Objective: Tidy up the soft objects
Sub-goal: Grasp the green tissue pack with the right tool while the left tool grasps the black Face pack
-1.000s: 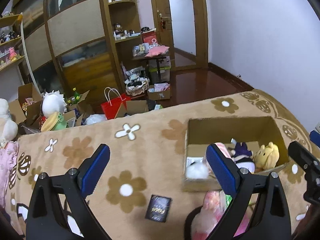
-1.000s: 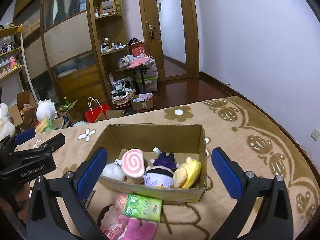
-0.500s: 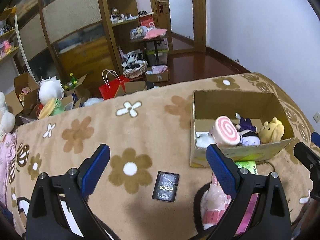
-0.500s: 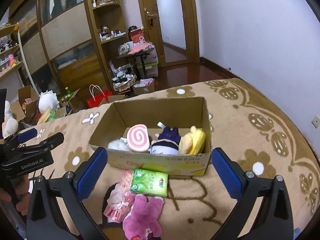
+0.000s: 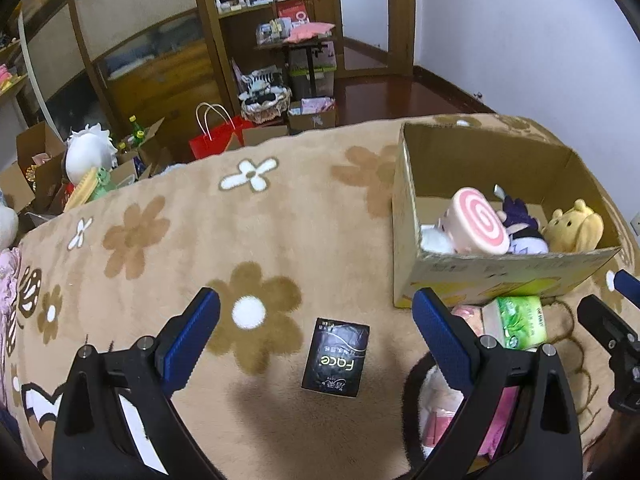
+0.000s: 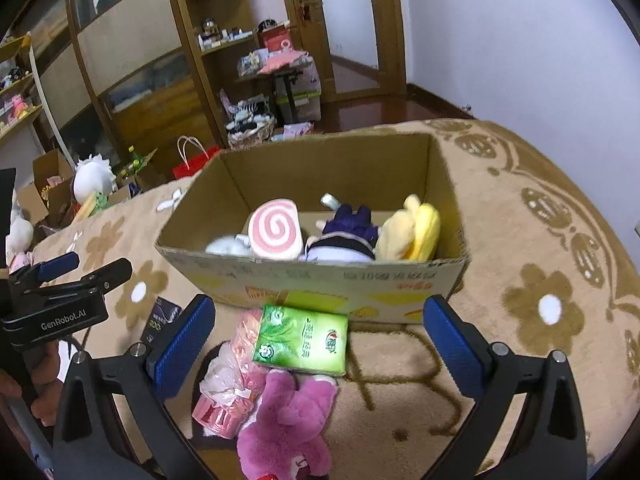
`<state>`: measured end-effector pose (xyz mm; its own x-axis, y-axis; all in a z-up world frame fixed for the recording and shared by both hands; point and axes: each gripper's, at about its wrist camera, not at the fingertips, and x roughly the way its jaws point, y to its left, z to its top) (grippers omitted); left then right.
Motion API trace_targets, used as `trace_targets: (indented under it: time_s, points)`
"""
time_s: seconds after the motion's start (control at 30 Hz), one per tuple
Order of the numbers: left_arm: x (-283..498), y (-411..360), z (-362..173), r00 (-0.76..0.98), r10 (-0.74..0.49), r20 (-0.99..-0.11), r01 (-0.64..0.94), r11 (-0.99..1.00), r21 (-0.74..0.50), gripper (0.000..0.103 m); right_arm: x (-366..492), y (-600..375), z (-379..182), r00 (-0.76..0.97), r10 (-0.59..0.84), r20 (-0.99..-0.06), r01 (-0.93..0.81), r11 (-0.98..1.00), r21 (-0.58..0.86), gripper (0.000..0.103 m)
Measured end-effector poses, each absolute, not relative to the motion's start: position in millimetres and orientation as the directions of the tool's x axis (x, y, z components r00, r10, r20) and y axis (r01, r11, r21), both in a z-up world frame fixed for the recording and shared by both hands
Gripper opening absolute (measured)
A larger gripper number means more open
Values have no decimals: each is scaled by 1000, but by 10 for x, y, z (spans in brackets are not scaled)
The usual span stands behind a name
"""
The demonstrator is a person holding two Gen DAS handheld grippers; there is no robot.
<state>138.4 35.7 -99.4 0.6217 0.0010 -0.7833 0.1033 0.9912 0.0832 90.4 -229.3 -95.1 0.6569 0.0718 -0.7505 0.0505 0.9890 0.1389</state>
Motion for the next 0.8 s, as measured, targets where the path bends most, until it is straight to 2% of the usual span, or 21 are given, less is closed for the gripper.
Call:
trace_targets:
  time_s: [0.8]
  points:
    - [1620, 374, -1757, 503, -25, -864, 119, 992, 41, 96, 1215, -2169, -1536, 573, 89, -814, 44, 989, 139, 103]
